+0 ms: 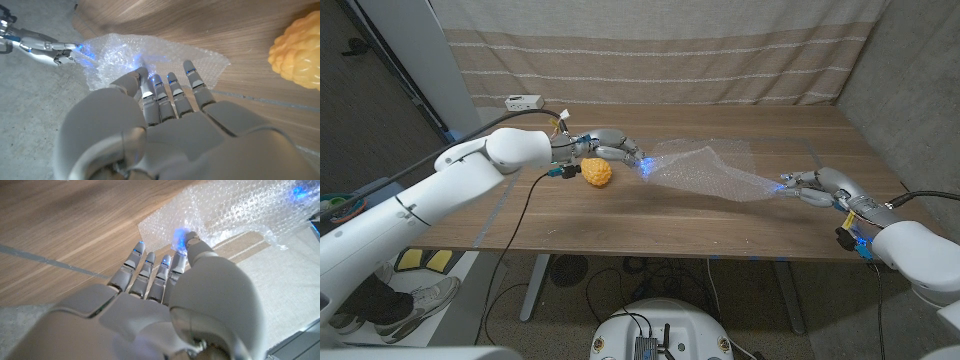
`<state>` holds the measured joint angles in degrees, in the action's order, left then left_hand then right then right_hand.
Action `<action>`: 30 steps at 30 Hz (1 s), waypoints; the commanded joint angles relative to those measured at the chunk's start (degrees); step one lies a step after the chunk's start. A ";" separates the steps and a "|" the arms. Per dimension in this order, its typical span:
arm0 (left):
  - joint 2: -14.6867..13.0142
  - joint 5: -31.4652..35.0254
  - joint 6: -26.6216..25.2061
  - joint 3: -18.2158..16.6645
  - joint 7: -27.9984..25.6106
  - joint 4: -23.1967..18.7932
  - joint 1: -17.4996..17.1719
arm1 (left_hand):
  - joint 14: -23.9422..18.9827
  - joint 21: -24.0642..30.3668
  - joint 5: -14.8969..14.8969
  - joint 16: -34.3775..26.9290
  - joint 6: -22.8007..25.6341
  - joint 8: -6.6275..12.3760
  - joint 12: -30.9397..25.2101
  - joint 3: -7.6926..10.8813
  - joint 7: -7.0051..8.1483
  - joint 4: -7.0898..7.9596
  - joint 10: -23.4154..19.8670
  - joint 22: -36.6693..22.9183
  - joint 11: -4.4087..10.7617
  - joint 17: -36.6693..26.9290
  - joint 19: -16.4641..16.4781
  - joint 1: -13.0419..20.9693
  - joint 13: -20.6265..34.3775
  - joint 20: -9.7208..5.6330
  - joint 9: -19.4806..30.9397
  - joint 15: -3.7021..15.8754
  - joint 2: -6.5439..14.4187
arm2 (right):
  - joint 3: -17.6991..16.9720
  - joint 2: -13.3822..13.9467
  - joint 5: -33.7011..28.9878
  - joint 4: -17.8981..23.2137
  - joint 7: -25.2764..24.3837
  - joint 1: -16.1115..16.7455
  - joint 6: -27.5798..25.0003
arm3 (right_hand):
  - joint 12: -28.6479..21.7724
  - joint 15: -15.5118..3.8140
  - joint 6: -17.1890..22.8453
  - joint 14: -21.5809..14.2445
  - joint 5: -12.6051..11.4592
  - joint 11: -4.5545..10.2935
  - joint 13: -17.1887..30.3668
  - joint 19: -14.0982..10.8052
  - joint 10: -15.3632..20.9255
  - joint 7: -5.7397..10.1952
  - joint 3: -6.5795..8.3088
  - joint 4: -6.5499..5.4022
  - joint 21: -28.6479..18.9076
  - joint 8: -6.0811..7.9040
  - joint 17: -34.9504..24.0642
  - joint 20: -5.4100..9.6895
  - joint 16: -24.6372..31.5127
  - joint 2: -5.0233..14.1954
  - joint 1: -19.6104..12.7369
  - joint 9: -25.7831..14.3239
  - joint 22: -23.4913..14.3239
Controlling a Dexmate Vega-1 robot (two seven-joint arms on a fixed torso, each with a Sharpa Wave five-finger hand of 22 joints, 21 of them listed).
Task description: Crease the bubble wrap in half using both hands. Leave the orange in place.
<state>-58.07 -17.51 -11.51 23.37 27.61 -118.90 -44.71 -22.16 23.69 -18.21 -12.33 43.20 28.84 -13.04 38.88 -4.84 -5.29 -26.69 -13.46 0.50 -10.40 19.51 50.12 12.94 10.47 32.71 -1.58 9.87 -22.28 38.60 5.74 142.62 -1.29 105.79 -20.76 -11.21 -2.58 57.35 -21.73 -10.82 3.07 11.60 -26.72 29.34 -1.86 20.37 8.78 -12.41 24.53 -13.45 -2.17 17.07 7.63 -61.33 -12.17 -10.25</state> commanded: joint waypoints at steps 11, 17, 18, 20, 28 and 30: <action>3.25 -27.21 -11.05 2.43 6.18 9.36 5.21 | -0.53 3.36 -1.80 0.71 -4.20 7.16 0.93 1.15 -0.99 0.96 1.71 0.56 -2.01 -0.52 6.57 -1.21 0.67 1.83 4.89 -1.35 0.68 | 10.02 -1.74 11.65 -20.13 2.07 -17.93 23.41 | 0.16 -3.82 -1.14 -1.33 -0.40 0.00 0.24 -0.85 -1.06 0.04 0.21 -0.63 -0.69 0.99 -0.60 -7.39 0.72 1.27 -0.09 -1.15 -0.46; 4.08 -30.33 -14.77 3.98 7.31 11.21 7.71 | -1.78 5.07 -2.63 0.53 -6.12 8.95 1.25 1.41 -1.22 1.70 2.68 1.20 -3.15 -0.52 10.54 -1.73 0.80 1.37 7.61 -1.89 0.69 | 7.29 0.66 14.35 -18.00 1.31 -14.56 20.14 | 0.28 -2.44 -2.52 -4.06 -0.32 -0.75 0.29 -3.54 -1.81 -0.91 0.90 -0.94 -1.83 1.49 -0.78 -8.77 1.66 2.02 -0.07 -1.98 -0.65; 3.98 -29.82 -14.86 4.47 7.51 11.15 8.22 | -2.09 5.40 -2.77 0.49 -6.56 9.20 1.27 1.50 -1.32 1.74 2.80 1.31 -3.70 -0.49 11.30 -1.76 0.81 1.39 8.06 -1.97 0.68 | 6.34 1.17 14.78 -17.42 1.77 -13.43 19.58 | 0.29 -1.99 -3.13 -5.51 -0.22 -1.24 0.33 -6.00 -2.11 -1.29 1.17 -1.18 -2.93 1.87 -0.95 -8.43 2.21 2.27 0.08 -2.45 -0.86; 3.95 -29.43 -15.07 5.07 7.81 11.13 8.99 | -2.20 5.57 -2.92 0.52 -6.93 9.45 1.33 1.61 -1.51 1.79 3.00 1.41 -3.91 -0.48 11.67 -1.75 0.82 1.37 8.49 -2.04 0.73 | 4.02 2.01 15.34 -15.54 2.28 -10.81 17.51 | 0.25 -1.93 -3.93 -6.77 -0.11 -1.43 0.36 -8.63 -2.33 -1.54 1.56 -1.46 -4.06 2.33 -1.22 -8.39 2.68 2.45 0.26 -3.01 -0.96; 3.63 -27.73 -16.89 6.91 7.87 10.63 11.81 | -1.84 5.36 -3.25 0.77 -7.58 10.16 1.32 1.75 -1.61 2.02 3.10 1.62 -3.83 -0.51 10.97 -1.86 0.85 1.25 9.54 -2.30 0.75 | -5.55 1.81 12.99 -8.59 5.18 -2.39 12.34 | 0.19 -2.76 -6.22 -3.57 0.19 -0.62 0.58 -2.63 -3.77 -0.40 1.44 -2.11 -1.73 4.31 -3.06 -5.37 2.44 2.51 0.80 -5.07 -0.83; 3.22 -26.84 -18.06 7.72 8.24 10.23 12.95 | -1.76 5.37 -3.32 0.81 -7.70 10.32 1.29 1.78 -1.58 2.07 3.05 1.66 -3.86 -0.52 10.97 -1.88 0.86 1.37 9.76 -2.33 0.76 | -7.38 1.02 12.21 -6.93 5.78 -1.33 11.24 | -0.04 -3.72 -6.07 -3.24 0.12 -0.36 0.60 -1.48 -3.35 -0.20 1.41 -2.14 -1.29 4.55 -3.09 -4.24 2.26 2.37 0.88 -4.98 -0.80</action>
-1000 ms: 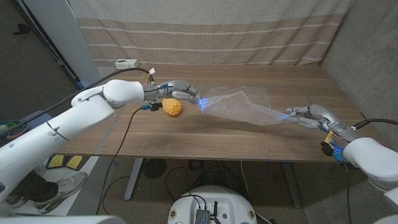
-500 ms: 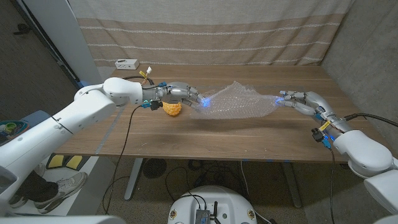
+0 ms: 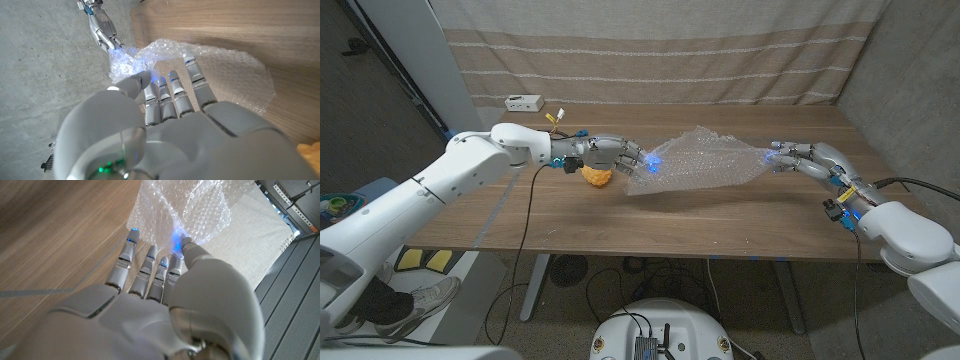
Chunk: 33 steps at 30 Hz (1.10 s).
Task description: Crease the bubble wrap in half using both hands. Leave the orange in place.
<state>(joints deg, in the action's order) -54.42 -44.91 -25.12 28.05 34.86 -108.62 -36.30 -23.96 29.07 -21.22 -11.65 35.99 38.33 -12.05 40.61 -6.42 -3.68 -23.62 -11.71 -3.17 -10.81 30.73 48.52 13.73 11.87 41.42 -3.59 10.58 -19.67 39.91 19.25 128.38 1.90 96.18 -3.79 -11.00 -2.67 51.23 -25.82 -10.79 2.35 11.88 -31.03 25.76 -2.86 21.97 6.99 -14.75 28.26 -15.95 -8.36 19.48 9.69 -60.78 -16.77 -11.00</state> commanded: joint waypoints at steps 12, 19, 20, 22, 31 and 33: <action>-4.01 4.69 -10.29 4.66 -0.04 -3.93 7.87 | -0.40 0.46 -1.18 0.13 -0.90 2.70 0.07 0.62 -1.33 0.61 -0.41 0.19 -1.42 -0.07 0.49 -0.25 0.13 0.23 3.21 -1.08 0.09 | -18.47 0.17 -4.72 16.14 9.88 9.28 -21.88 | -1.27 -2.18 0.61 -0.19 0.00 -1.03 0.39 2.88 3.32 -0.20 0.96 0.18 1.06 2.06 0.28 1.10 -0.83 -0.19 0.01 -0.80 0.05; -4.74 5.91 -13.60 5.73 0.78 -4.48 10.02 | -0.91 0.72 -1.87 0.15 -0.26 4.05 -0.35 1.12 -1.99 0.16 -1.57 0.30 -1.75 0.08 0.82 0.03 0.15 -0.02 4.36 -1.20 -0.19 | -19.04 -1.46 -5.54 15.32 12.00 7.06 -22.33 | -0.92 -2.10 0.48 0.48 0.09 -1.05 0.42 3.21 2.70 -0.17 1.18 0.07 1.20 2.16 0.42 1.17 -1.36 -0.20 0.27 -0.61 0.09; -4.77 6.31 -14.08 6.15 1.35 -4.40 10.67 | -1.04 0.83 -2.05 0.15 -0.15 4.34 -0.46 1.21 -2.25 0.08 -1.91 0.31 -1.90 0.11 1.01 0.07 0.15 0.06 4.63 -1.35 -0.25 | -18.97 -1.27 -5.64 14.97 12.42 6.61 -22.17 | -0.90 -2.06 0.46 0.52 0.09 -1.06 0.42 3.27 2.67 -0.14 1.22 0.09 1.22 2.16 0.45 1.17 -1.41 -0.22 0.27 -0.59 0.09; -4.71 6.39 -14.88 6.25 1.46 -4.19 11.23 | -1.48 1.00 -2.36 0.06 -0.06 4.79 -0.58 1.35 -2.41 -0.06 -2.33 0.34 -1.82 0.14 1.30 0.13 0.16 0.04 5.07 -1.48 -0.34 | -18.50 -0.65 -5.66 14.37 12.90 5.31 -22.55 | -0.84 -2.36 0.39 0.51 0.11 -1.08 0.42 3.27 2.59 -0.19 1.32 0.11 1.23 2.18 0.49 1.15 -1.49 -0.23 0.28 -0.52 0.10; -3.28 8.13 -17.31 7.60 0.69 -1.73 13.78 | -1.28 0.52 -3.23 0.32 0.02 5.24 -0.60 1.58 -2.49 -0.11 -2.72 0.38 -1.75 0.12 -0.45 0.07 0.26 -0.10 4.95 -1.58 -0.32 | -11.07 6.57 -4.01 6.44 13.88 -6.23 -22.42 | -0.65 -2.05 0.19 0.80 0.23 -1.01 0.44 3.38 2.24 -0.19 1.31 -0.01 1.27 2.25 0.35 1.32 -1.56 -0.15 0.53 -0.34 0.13; -2.63 8.43 -17.38 8.18 1.29 -0.71 14.50 | -1.09 0.39 -3.36 0.41 0.08 5.28 -0.62 1.59 -2.49 -0.06 -2.81 0.37 -1.68 0.11 -0.93 0.02 0.29 0.05 4.81 -1.62 -0.30 | -9.14 8.31 -3.40 4.61 13.98 -8.80 -22.20 | -0.63 -2.04 0.16 0.86 0.26 -1.02 0.44 3.35 2.22 -0.19 1.27 0.02 1.26 2.27 0.26 1.31 -1.51 -0.13 0.51 -0.30 0.14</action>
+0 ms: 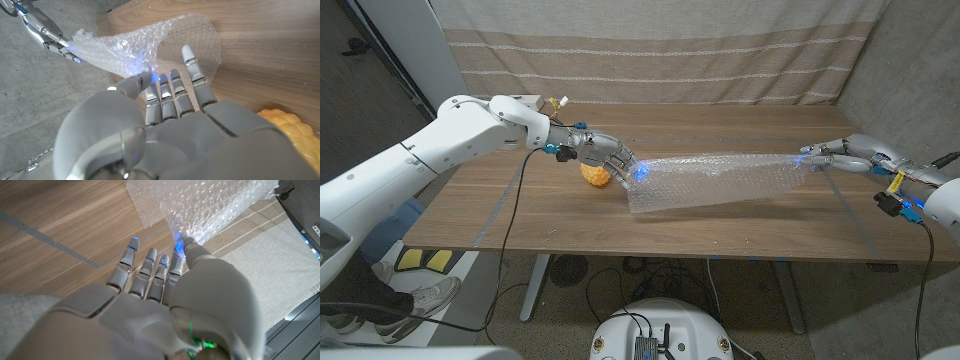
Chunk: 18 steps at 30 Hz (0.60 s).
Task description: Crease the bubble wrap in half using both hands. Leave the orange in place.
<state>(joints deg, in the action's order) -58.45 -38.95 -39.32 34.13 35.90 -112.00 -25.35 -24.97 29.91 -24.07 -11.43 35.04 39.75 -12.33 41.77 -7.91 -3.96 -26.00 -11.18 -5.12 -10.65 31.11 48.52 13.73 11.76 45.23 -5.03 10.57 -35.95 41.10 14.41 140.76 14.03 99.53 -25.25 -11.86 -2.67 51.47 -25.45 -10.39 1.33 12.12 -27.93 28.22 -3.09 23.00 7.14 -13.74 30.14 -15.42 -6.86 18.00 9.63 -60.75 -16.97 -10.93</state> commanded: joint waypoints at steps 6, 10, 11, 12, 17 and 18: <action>2.79 3.85 -4.41 3.67 1.19 4.36 6.01 | -0.05 -0.24 -0.72 0.22 0.95 3.91 -0.32 0.46 -1.09 0.25 -0.43 -0.17 0.04 -0.04 -0.95 -0.06 0.37 0.28 0.89 -0.28 -0.32 | 12.44 10.77 3.19 -13.05 1.32 -18.88 1.54 | 0.22 -1.93 -0.11 0.54 -0.07 -0.09 0.21 0.25 -0.17 -0.02 0.19 -0.08 0.25 0.47 -0.41 -0.22 0.07 -0.07 0.49 0.00 0.08; 3.32 4.28 -6.11 4.37 1.48 5.21 7.50 | -0.17 0.08 -0.94 0.20 0.93 4.06 -0.33 0.52 -1.19 0.22 -0.54 -0.17 -0.04 -0.03 -0.32 -0.08 0.42 0.31 0.90 -0.37 -0.36 | 16.74 13.32 4.90 -17.02 0.88 -23.95 2.52 | 0.20 -1.97 -0.15 0.59 -0.06 -0.11 0.22 0.24 -0.09 -0.01 0.28 -0.02 0.25 0.52 -0.39 -0.25 0.00 -0.07 0.46 0.05 0.08; 3.45 4.18 -6.47 4.36 1.36 5.50 7.65 | -0.35 0.19 -1.01 0.15 0.92 4.09 -0.34 0.54 -1.23 0.19 -0.59 -0.17 -0.10 -0.02 -0.07 -0.08 0.43 0.28 0.87 -0.47 -0.39 | 18.03 14.01 5.37 -18.06 0.78 -25.38 2.74 | 0.20 -1.94 -0.11 0.56 -0.06 -0.11 0.22 0.21 -0.09 -0.03 0.31 0.03 0.24 0.55 -0.36 -0.25 -0.02 -0.12 0.42 0.05 0.08; 3.62 4.11 -6.84 4.43 1.39 5.92 7.90 | -0.49 0.29 -1.09 0.11 1.08 4.18 -0.35 0.56 -1.44 0.16 -0.63 -0.17 -0.19 -0.01 0.10 -0.08 0.45 0.34 0.84 -0.53 -0.40 | 19.39 14.72 5.69 -18.98 0.52 -26.79 2.83 | 0.22 -1.97 -0.10 0.58 -0.05 -0.08 0.22 0.27 -0.13 -0.08 0.33 -0.02 0.26 0.58 -0.38 -0.25 -0.03 -0.08 0.48 0.06 0.09; 4.62 2.96 -8.25 3.87 -0.16 7.73 7.89 | -1.18 1.00 -1.62 -0.03 2.08 4.79 -0.44 0.75 -1.92 -0.04 -1.03 -0.14 -0.59 0.04 1.52 -0.05 0.56 0.18 0.67 -0.67 -0.49 | 26.87 17.82 7.40 -23.59 -0.45 -34.47 3.64 | 0.29 -2.02 -0.13 0.74 -0.02 -0.07 0.23 0.44 -0.27 -0.09 0.34 0.03 0.33 0.68 -0.44 -0.31 -0.07 -0.09 0.48 0.10 0.09; 4.81 2.76 -8.43 3.76 -0.47 8.05 7.90 | -1.23 1.10 -1.75 -0.02 2.51 4.94 -0.42 0.78 -1.96 -0.04 -1.04 -0.13 -0.59 0.03 1.67 -0.08 0.59 0.13 0.52 -0.67 -0.49 | 28.41 18.35 7.49 -24.26 -0.89 -35.94 3.60 | 0.29 -2.04 -0.16 0.74 -0.01 -0.04 0.23 0.47 -0.24 -0.02 0.34 0.04 0.34 0.67 -0.45 -0.31 -0.06 -0.10 0.48 0.12 0.09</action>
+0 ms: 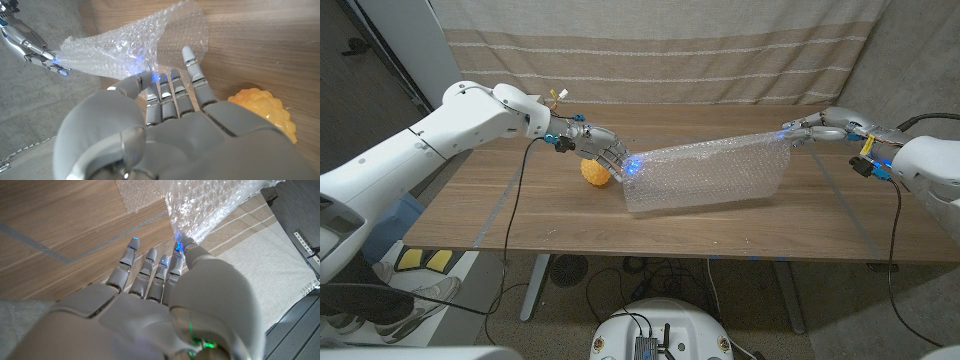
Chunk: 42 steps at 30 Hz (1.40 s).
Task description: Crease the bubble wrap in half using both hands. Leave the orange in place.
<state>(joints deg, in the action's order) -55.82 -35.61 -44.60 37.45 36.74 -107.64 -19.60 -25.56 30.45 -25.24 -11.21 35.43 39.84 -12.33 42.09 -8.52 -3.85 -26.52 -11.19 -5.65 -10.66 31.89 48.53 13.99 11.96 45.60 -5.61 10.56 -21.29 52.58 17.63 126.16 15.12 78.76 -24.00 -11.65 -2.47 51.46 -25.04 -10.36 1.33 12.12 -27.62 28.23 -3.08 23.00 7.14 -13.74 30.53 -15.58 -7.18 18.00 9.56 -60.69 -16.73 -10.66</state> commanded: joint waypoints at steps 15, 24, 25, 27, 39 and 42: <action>6.64 2.77 -0.93 1.73 -7.28 11.27 4.43 | 0.20 -0.76 -1.33 -0.01 1.10 5.04 -0.22 0.15 -0.88 1.05 -0.19 -0.49 1.09 -0.47 -5.07 -0.77 0.94 -3.17 -0.72 1.24 0.20 | 29.18 6.75 4.99 -20.01 -9.31 -29.22 4.70 | -0.11 -2.38 0.42 0.60 -0.03 0.08 0.26 0.39 0.39 -0.32 0.52 0.34 0.43 0.84 -0.24 0.46 -0.32 -0.28 0.36 0.06 -0.15; 11.10 7.77 0.82 5.43 -7.72 17.21 8.20 | 0.25 -0.31 -1.08 -0.34 0.39 4.82 -0.12 -0.13 -0.57 2.00 0.26 -0.84 1.80 -0.91 -5.67 -1.04 1.26 -4.09 -1.49 1.95 0.55 | 35.54 3.91 3.59 -26.50 -12.94 -34.95 6.00 | -0.22 -2.62 0.74 0.63 -0.06 0.23 0.26 0.63 0.79 -0.44 0.58 0.58 0.53 1.07 -0.25 0.70 -0.36 -0.40 0.19 0.24 -0.14; 11.59 7.98 0.88 5.50 -8.02 17.74 8.32 | 0.28 -0.28 -1.07 -0.34 0.49 4.86 -0.11 -0.13 -0.63 2.03 0.29 -0.86 1.81 -0.93 -5.68 -1.04 1.27 -4.12 -1.53 1.98 0.55 | 36.19 3.55 3.32 -27.30 -13.19 -35.54 6.32 | -0.21 -2.63 0.75 0.62 -0.06 0.25 0.26 0.62 0.79 -0.46 0.57 0.58 0.52 1.09 -0.25 0.74 -0.35 -0.42 0.20 0.26 -0.14; 12.47 8.69 1.17 5.91 -8.42 18.83 8.74 | 0.34 -0.24 -1.05 -0.35 0.62 4.92 -0.12 -0.14 -0.56 2.10 0.29 -0.89 1.80 -0.96 -5.77 -1.04 1.30 -4.13 -1.61 1.98 0.58 | 37.45 2.62 2.84 -28.91 -13.87 -36.76 6.73 | -0.22 -2.72 0.75 0.68 -0.06 0.28 0.26 0.67 0.85 -0.39 0.54 0.58 0.54 1.10 -0.28 0.80 -0.35 -0.42 0.22 0.29 -0.14; 20.33 13.42 2.96 10.26 -9.03 29.34 12.46 | -0.09 0.53 -0.77 -0.70 0.11 4.95 -0.35 -0.18 -0.49 2.62 -0.07 -1.16 2.12 -1.21 -5.54 -1.06 1.59 -4.39 -2.08 2.38 0.60 | 44.80 -2.49 -0.31 -40.17 -13.01 -44.52 10.42 | -0.29 -2.82 1.01 0.93 -0.16 0.19 0.26 0.75 1.26 -0.59 0.63 0.81 0.56 1.34 -0.21 1.14 -0.57 -0.57 0.08 0.54 -0.13; 22.97 13.59 2.93 10.49 -10.04 32.69 12.81 | -0.90 1.32 -0.55 -1.03 0.04 4.96 -0.56 -0.20 -0.63 2.82 -0.54 -1.30 2.49 -1.30 -4.48 -1.06 1.73 -4.78 -2.45 2.59 0.57 | 45.00 -2.84 -0.10 -41.23 -12.81 -44.51 12.49 | -0.26 -2.47 0.89 0.79 -0.18 0.15 0.26 0.70 1.27 -0.33 0.68 0.81 0.54 1.33 -0.15 1.09 -0.60 -0.61 0.14 0.63 -0.13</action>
<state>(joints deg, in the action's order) -40.14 -25.07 -42.62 45.12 28.30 -84.57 -9.42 -25.76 31.13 -26.14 -11.82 35.25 40.18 -12.33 41.83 -8.73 -1.49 -26.69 -12.15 -3.77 -11.73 26.47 47.83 15.52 7.49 43.27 -3.15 11.25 19.05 52.89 18.75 92.51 2.19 38.75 -16.30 -11.66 -2.46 52.09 -24.44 -10.14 1.64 12.11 -26.91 28.97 -3.71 23.42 7.67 -13.31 31.45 -15.69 -6.45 17.57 9.02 -60.15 -16.04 -10.67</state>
